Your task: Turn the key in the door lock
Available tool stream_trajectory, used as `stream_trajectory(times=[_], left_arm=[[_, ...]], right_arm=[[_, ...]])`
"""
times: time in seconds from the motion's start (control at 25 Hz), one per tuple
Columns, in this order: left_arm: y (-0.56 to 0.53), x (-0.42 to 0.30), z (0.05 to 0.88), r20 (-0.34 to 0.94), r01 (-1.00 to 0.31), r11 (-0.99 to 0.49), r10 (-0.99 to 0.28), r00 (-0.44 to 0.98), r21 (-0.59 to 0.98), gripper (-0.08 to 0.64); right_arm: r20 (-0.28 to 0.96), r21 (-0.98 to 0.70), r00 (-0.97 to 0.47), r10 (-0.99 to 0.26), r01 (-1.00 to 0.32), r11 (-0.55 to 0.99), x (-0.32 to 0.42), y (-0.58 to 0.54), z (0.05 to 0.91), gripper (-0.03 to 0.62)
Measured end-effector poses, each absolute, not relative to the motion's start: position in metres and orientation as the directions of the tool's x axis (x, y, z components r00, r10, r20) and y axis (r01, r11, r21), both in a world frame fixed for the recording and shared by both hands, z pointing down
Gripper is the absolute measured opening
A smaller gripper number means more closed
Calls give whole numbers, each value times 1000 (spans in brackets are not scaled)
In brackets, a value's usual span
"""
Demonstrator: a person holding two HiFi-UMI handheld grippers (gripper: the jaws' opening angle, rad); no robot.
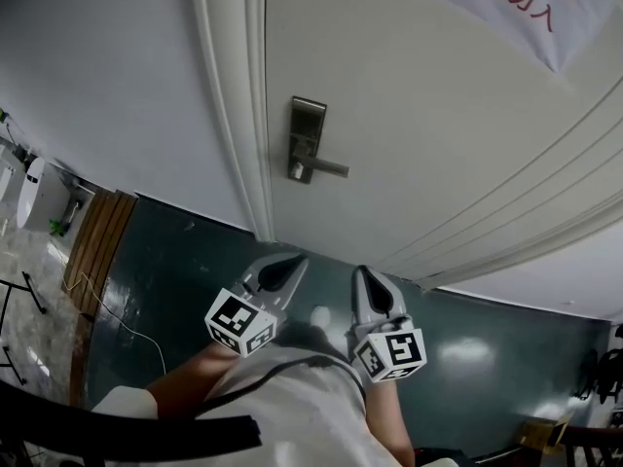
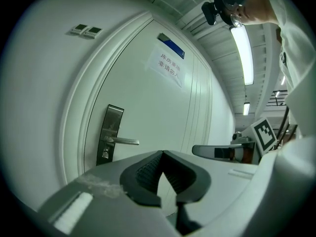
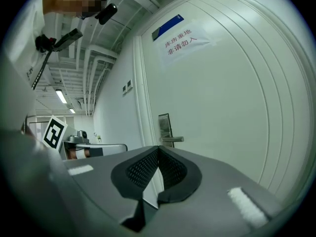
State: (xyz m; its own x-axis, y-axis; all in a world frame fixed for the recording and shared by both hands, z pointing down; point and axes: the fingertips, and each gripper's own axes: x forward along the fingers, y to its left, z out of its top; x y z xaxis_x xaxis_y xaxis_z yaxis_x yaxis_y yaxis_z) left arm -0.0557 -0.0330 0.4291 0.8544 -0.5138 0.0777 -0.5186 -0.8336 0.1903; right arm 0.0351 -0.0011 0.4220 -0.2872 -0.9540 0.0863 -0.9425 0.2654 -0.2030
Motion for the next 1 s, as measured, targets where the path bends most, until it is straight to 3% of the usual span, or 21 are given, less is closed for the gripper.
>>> stream_trajectory(times=[0.6, 1.0], left_arm=[[-126, -15, 447, 145, -704, -665, -694, 706, 249, 6], [-151, -8, 469, 230, -804, -595, -783, 578, -3, 5]], right_arm=[[88, -195, -452, -888, -882, 429, 94, -93, 417, 8], [90, -210, -536, -840, -834, 510, 117, -118, 424, 8]])
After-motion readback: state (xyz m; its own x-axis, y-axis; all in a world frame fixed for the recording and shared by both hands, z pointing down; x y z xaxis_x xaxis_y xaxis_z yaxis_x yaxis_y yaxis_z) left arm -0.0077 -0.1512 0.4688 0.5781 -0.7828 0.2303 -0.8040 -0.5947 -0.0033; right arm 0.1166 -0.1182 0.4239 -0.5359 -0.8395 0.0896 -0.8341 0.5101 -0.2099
